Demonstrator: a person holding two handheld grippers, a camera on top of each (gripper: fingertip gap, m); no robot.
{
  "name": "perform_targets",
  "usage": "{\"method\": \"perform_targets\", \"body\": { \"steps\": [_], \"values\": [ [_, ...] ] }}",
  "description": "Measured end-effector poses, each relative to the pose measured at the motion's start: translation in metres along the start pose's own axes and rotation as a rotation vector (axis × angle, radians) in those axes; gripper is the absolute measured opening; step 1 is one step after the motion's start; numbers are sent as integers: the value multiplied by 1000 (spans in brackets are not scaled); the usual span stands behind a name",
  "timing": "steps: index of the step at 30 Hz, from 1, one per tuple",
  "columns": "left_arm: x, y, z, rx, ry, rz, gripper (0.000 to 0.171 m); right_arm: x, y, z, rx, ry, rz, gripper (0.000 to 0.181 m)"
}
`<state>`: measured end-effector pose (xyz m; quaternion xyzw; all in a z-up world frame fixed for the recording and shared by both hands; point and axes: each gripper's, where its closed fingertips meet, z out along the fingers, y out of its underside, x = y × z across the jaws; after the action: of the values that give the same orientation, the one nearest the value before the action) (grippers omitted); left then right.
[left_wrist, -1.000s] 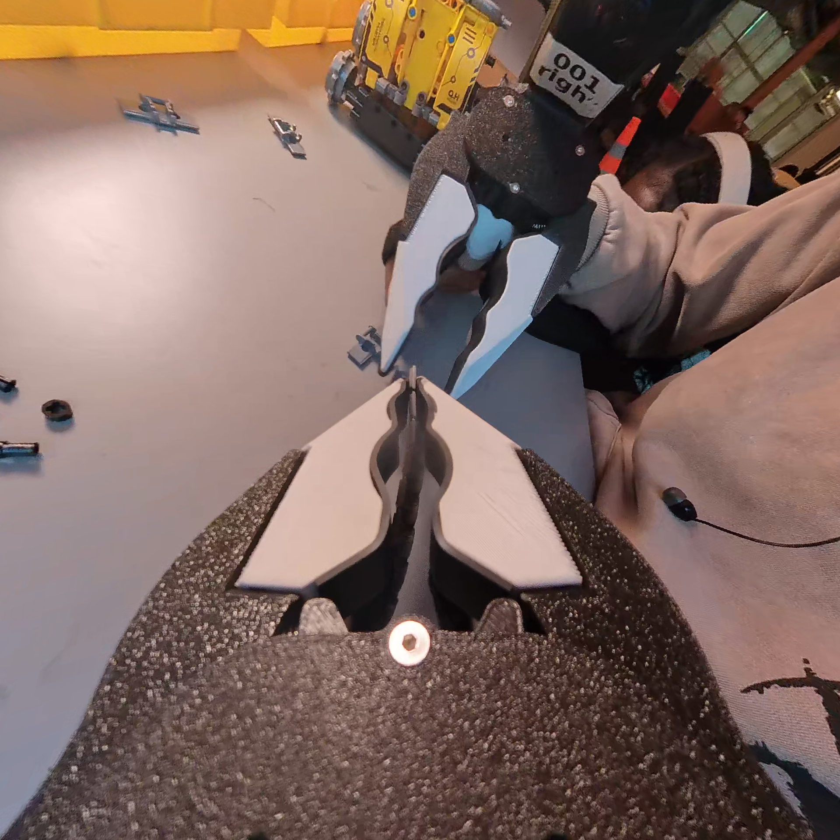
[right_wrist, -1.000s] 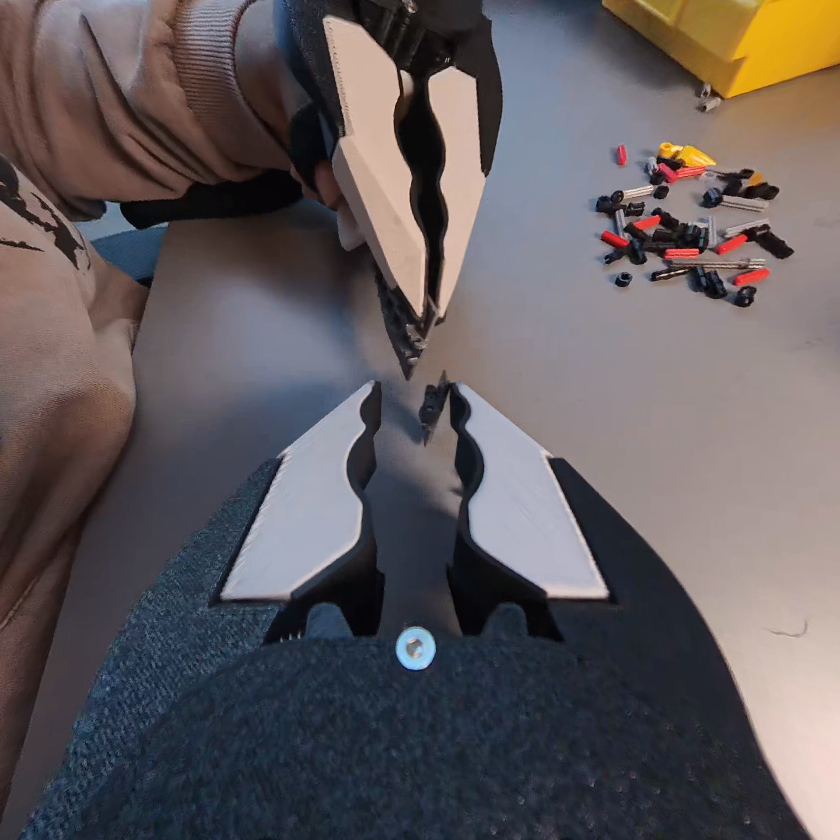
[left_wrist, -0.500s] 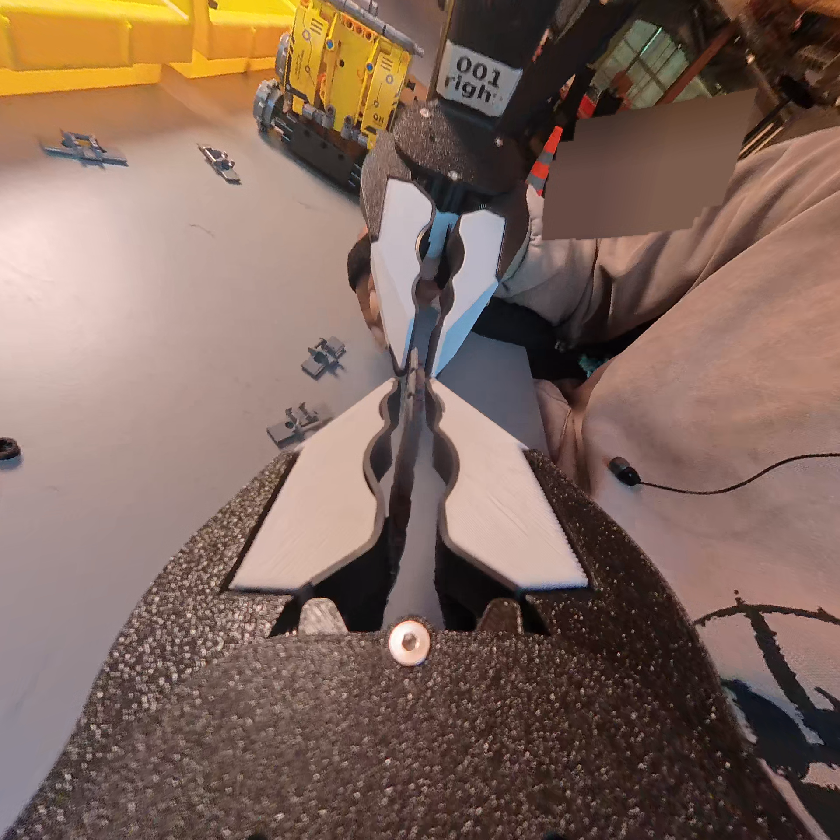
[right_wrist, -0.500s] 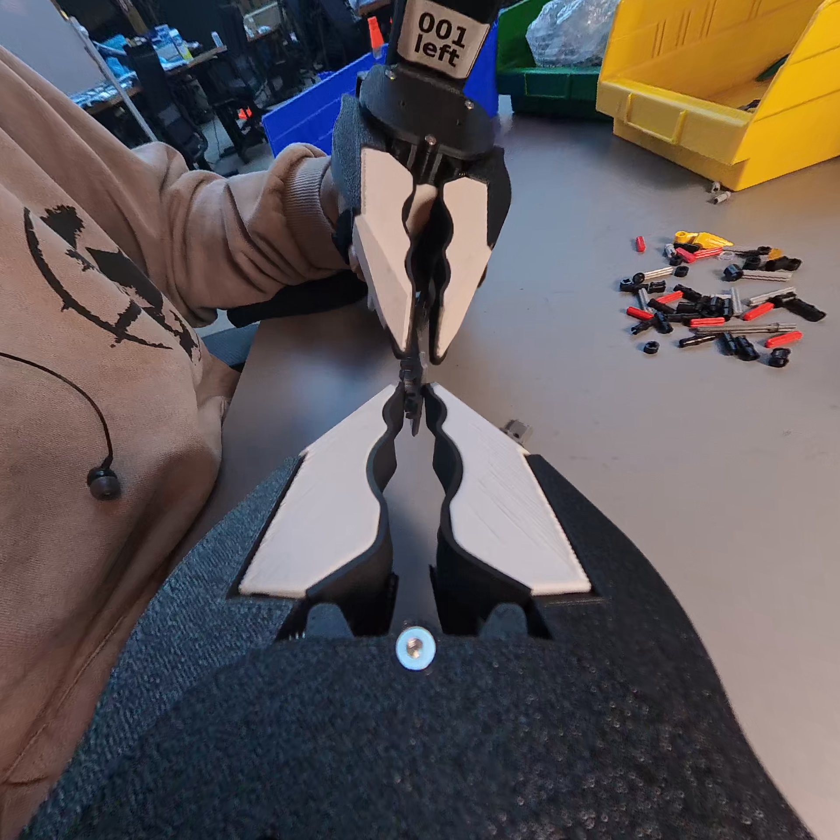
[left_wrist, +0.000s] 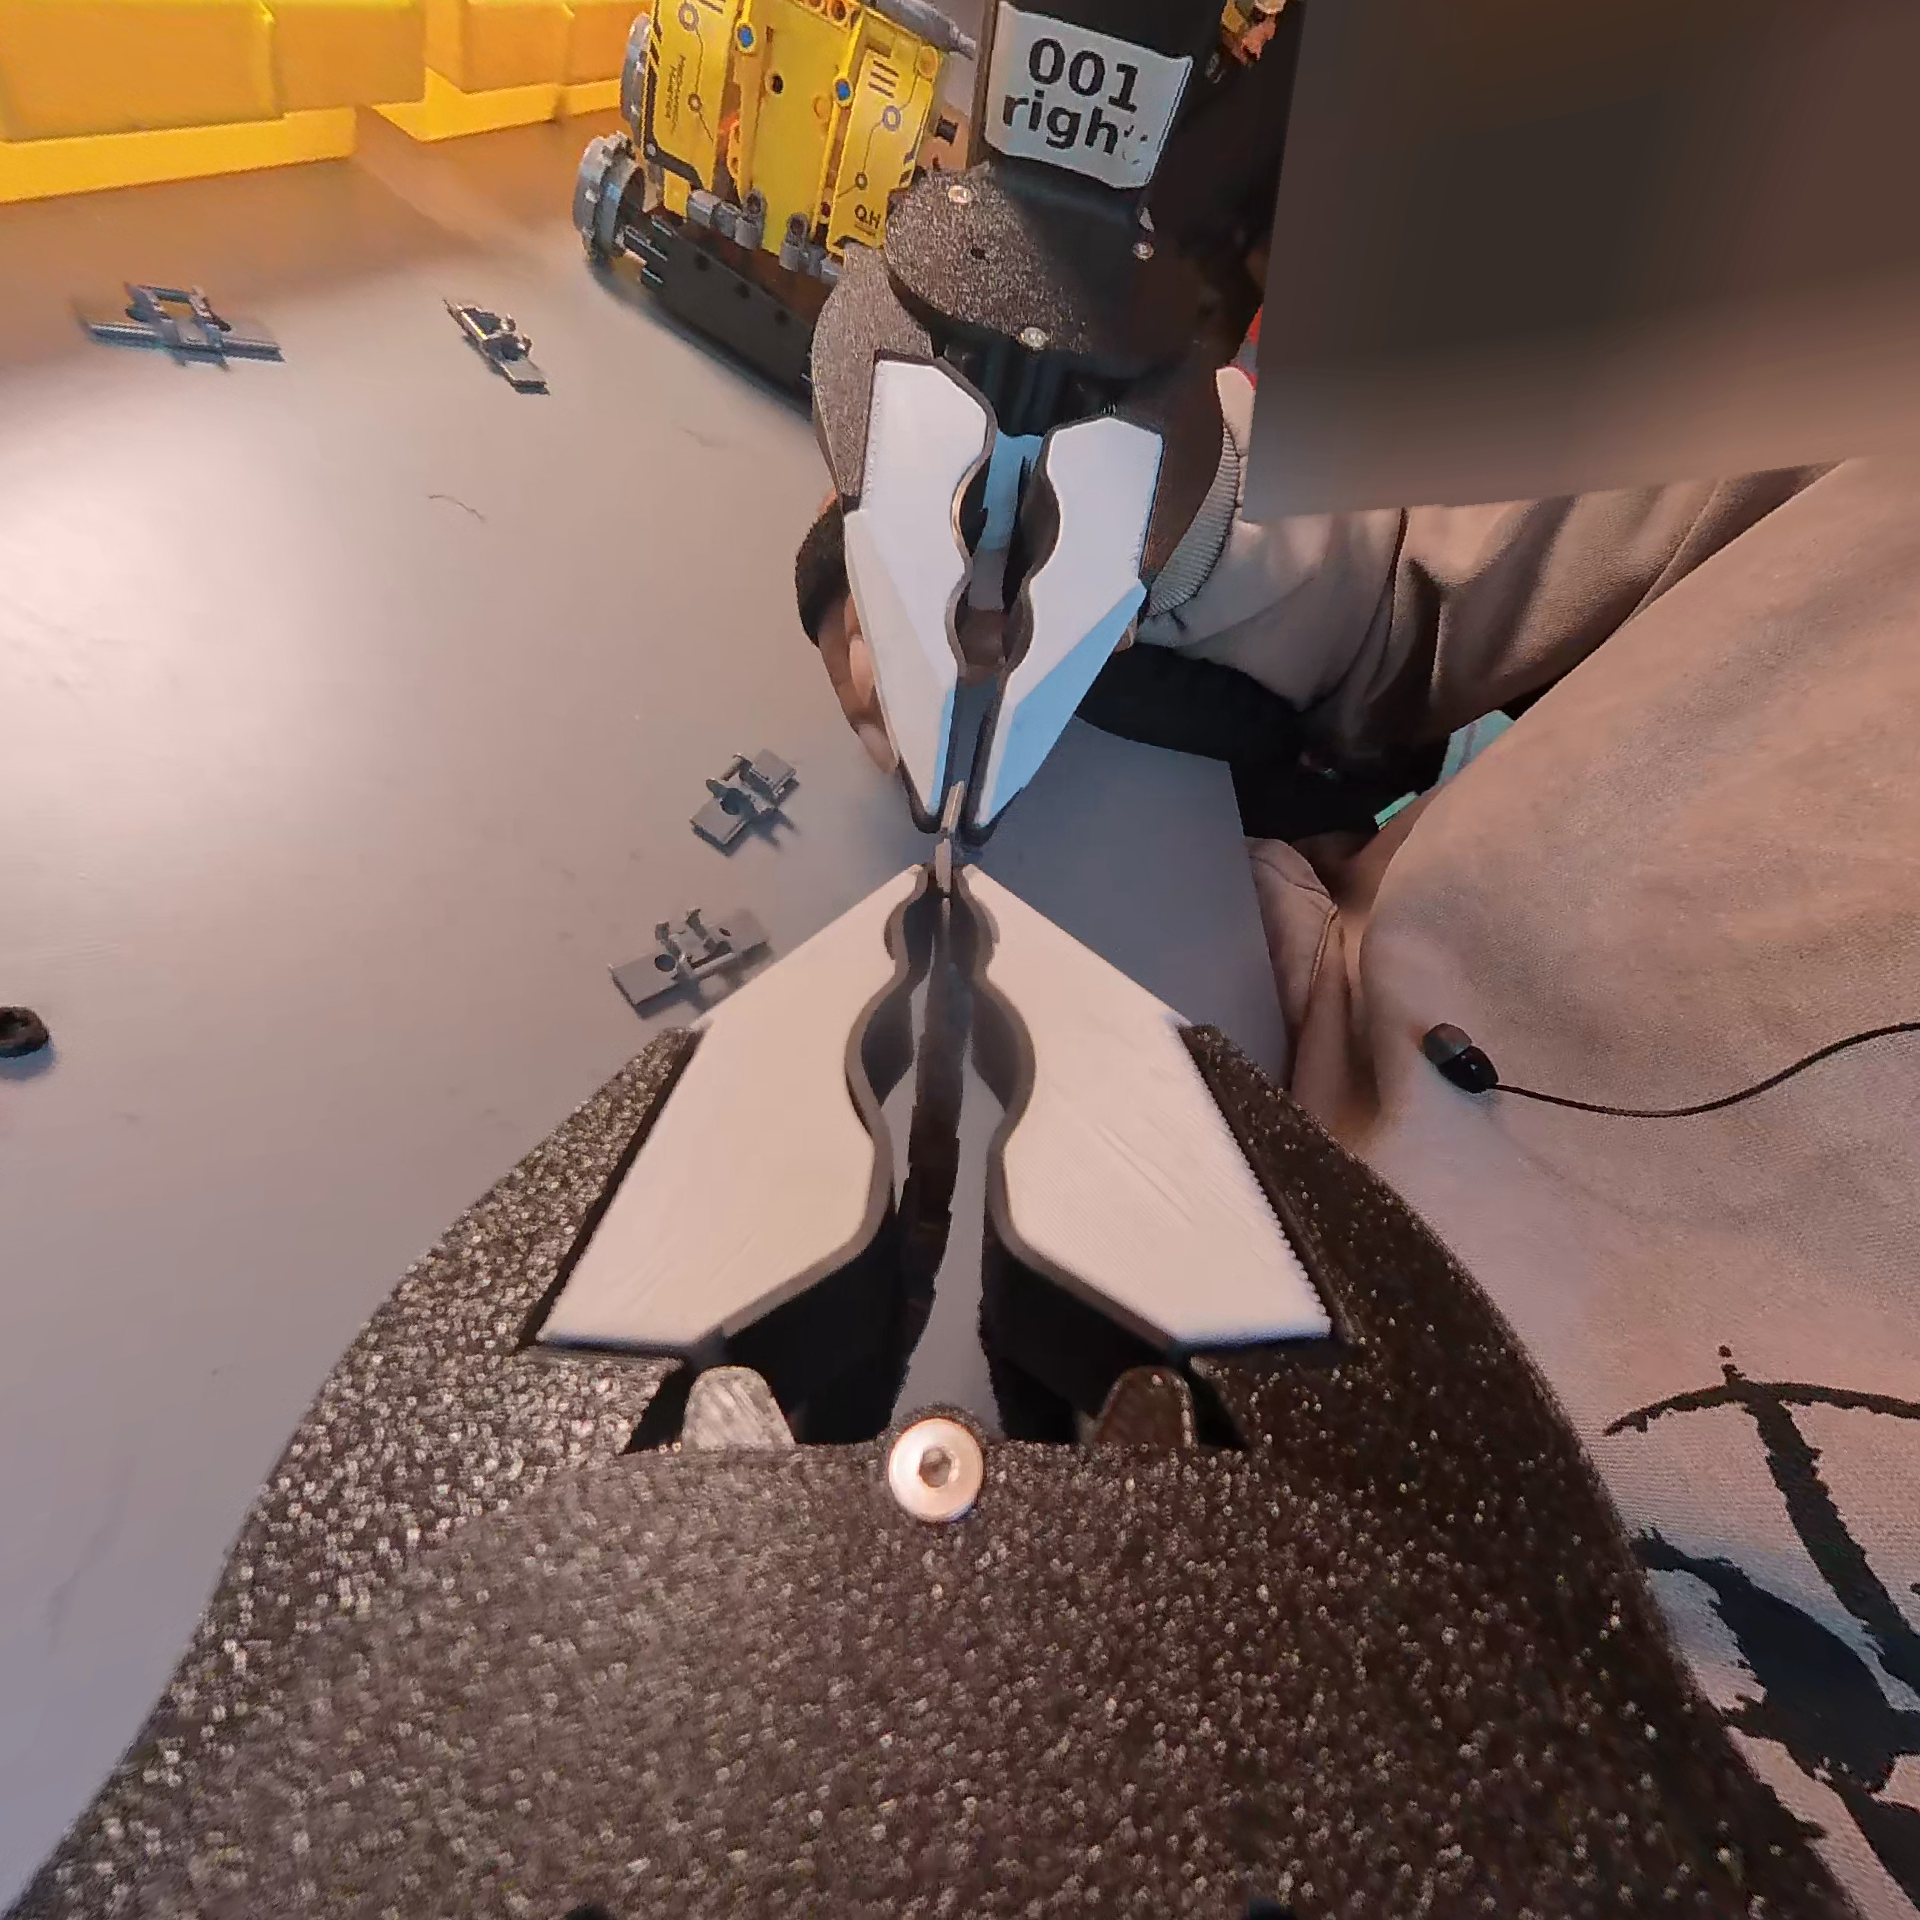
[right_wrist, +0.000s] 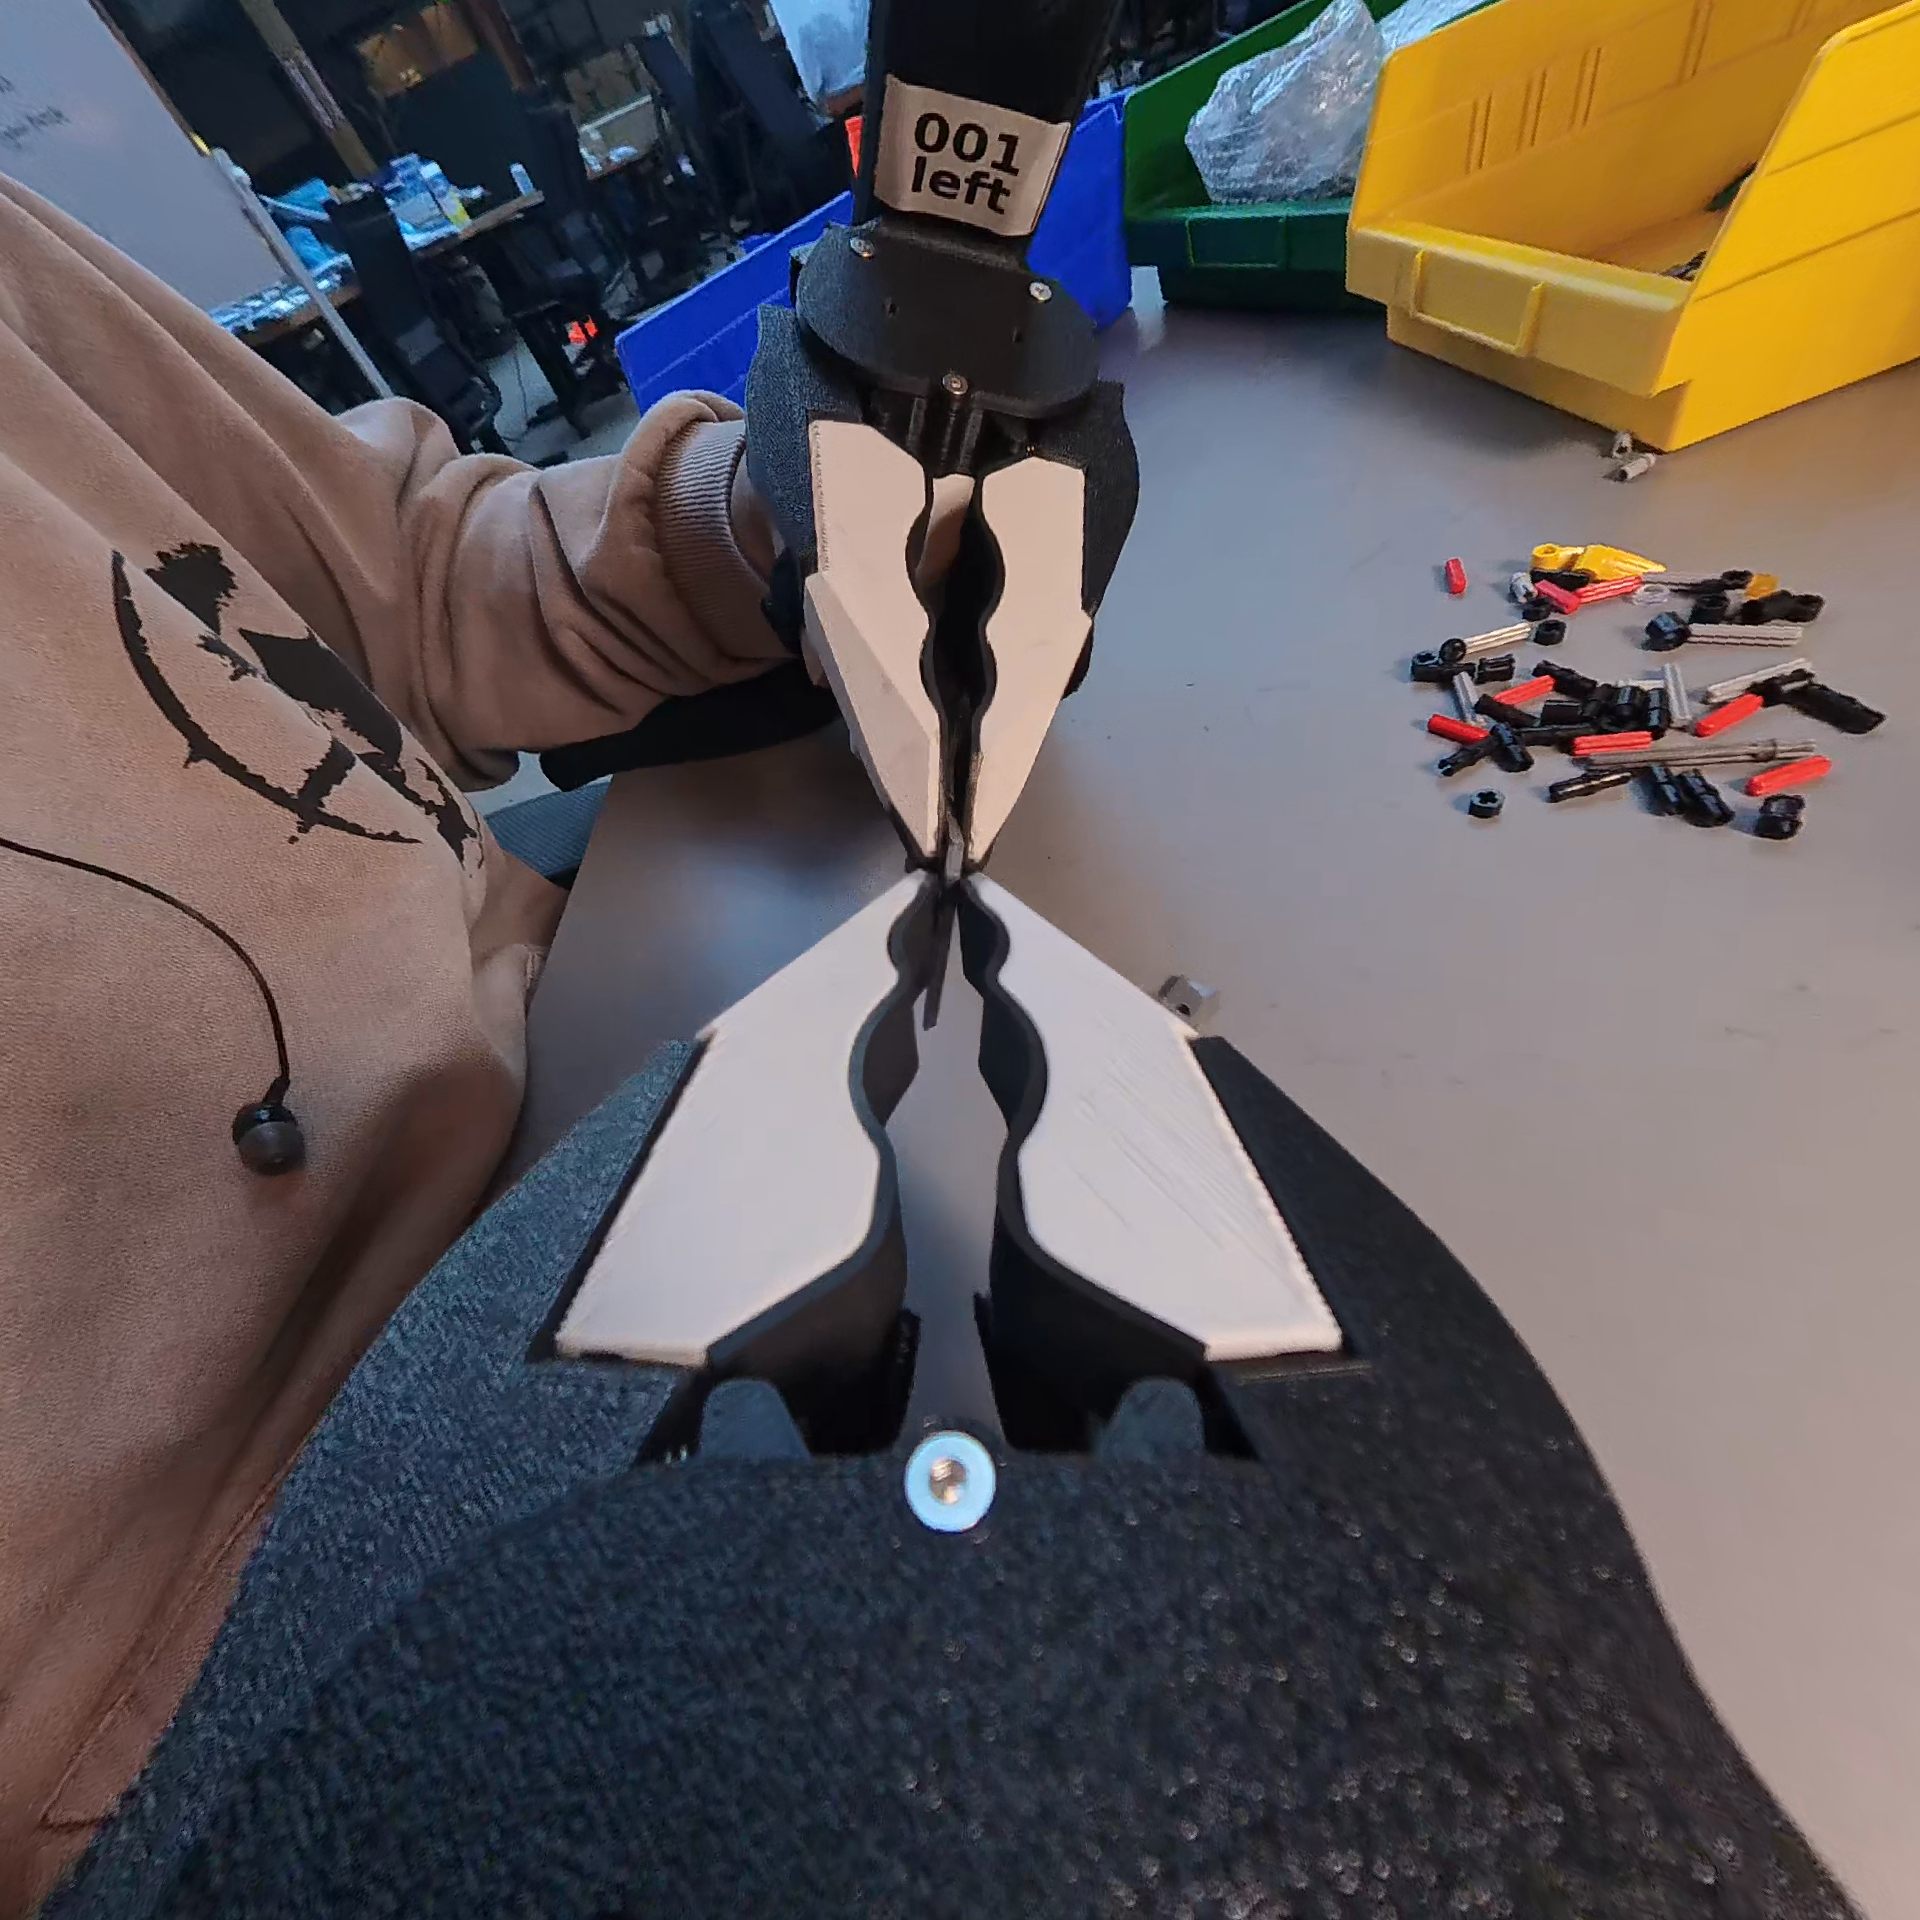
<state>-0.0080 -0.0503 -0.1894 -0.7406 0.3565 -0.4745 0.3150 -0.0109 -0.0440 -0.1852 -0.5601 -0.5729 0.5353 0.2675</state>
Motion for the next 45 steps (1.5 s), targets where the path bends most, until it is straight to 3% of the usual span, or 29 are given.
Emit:
{"method": "perform_targets", "body": {
  "steps": [7, 19, 21, 22, 23, 25, 27, 30, 32, 37, 41, 43, 45],
  "values": [
    [-4, -1, 0, 19, 11, -83, 3, 1, -1, 0, -3, 30, -61, 0],
    [-22, 19, 9, -92, -129, -86, 4, -2, 20, 12, -112, 64, -178, 1],
    [-32, 21, 20, -123, -194, -73, 2, -50, 11, 29, -45, -173, -149, 0],
    [-25, 16, 27, -129, -165, -45, 2, -59, 24, 44, -137, -170, -251, 0],
    [-21, 8, 26, -117, -162, -25, 2, -51, 21, 45, -136, -110, -311, 0],
    [-24, -2, 10, -48, -170, -41, 2, -22, 5, 16, -90, -14, -248, 0],
    [-42, 2, -8, -10, -233, -88, 2, -26, 8, -2, -99, -67, -195, 0],
    [-45, -3, -16, 39, -180, -144, 2, 1, 43, 2, -265, 61, -195, 1],
    [-43, -1, -13, 27, -164, -142, 2, 12, 48, 5, -296, 103, -162, 2],
    [-24, -3, -4, 30, -87, -107, 2, 28, 25, -3, -175, 191, -110, 34],
    [-9, -9, 1, 51, -15, -83, 3, 12, 5, 6, -65, 104, -48, 24],
    [-4, -10, 1, 59, 14, -84, 3, 5, 6, 12, -70, 69, -49, 9],
    [-1, -13, -4, 76, 31, -75, 6, 2, 6, 12, -63, 45, -59, 6]
  ]
}}
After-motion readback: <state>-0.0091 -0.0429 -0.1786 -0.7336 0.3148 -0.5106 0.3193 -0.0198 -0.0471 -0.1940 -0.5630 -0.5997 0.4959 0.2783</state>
